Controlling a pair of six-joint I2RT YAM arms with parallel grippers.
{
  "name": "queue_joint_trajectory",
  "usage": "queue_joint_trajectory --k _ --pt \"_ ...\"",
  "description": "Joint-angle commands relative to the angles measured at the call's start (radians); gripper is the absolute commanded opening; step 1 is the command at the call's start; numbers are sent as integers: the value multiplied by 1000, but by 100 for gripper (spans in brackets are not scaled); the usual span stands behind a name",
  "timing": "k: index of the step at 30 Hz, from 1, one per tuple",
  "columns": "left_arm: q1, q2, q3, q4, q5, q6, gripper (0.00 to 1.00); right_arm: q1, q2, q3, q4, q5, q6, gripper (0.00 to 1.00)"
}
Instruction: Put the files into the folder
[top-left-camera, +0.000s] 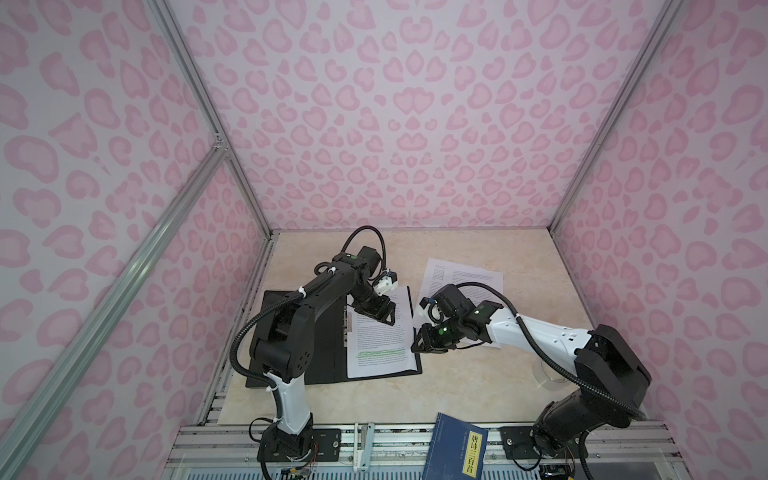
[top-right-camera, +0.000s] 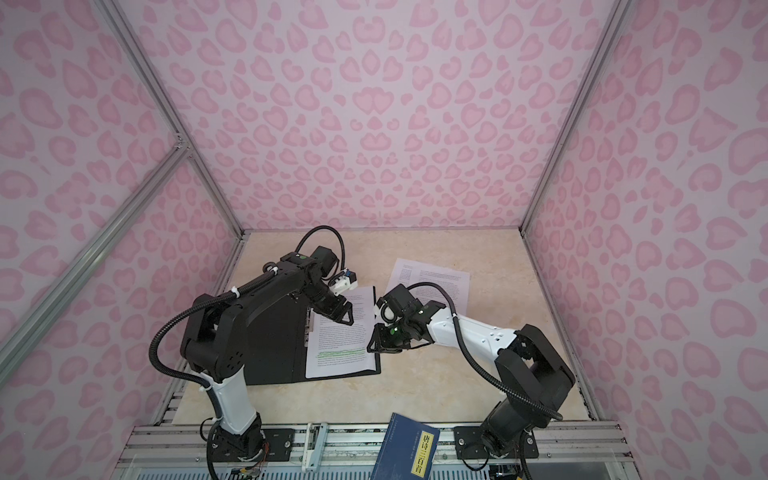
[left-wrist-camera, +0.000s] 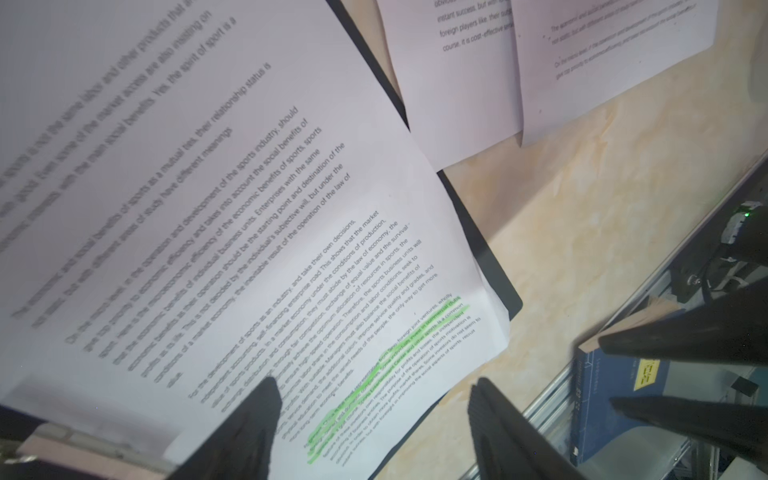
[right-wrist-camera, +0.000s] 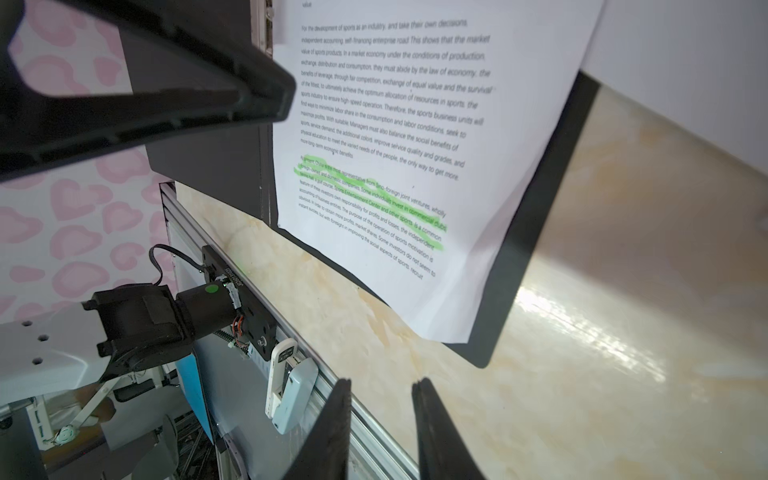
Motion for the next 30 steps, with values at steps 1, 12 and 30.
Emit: queue_joint_trajectory --k 1,12,30 --pt "-7 27 -2 30 -11 -11 74 12 9 -52 169 -18 77 30" --pt "-17 78 -22 40 -18 -32 72 60 108 -92 333 -74 133 30" --pt "-18 132 -5 -8 -37 -33 71 60 183 -156 378 -81 126 29"
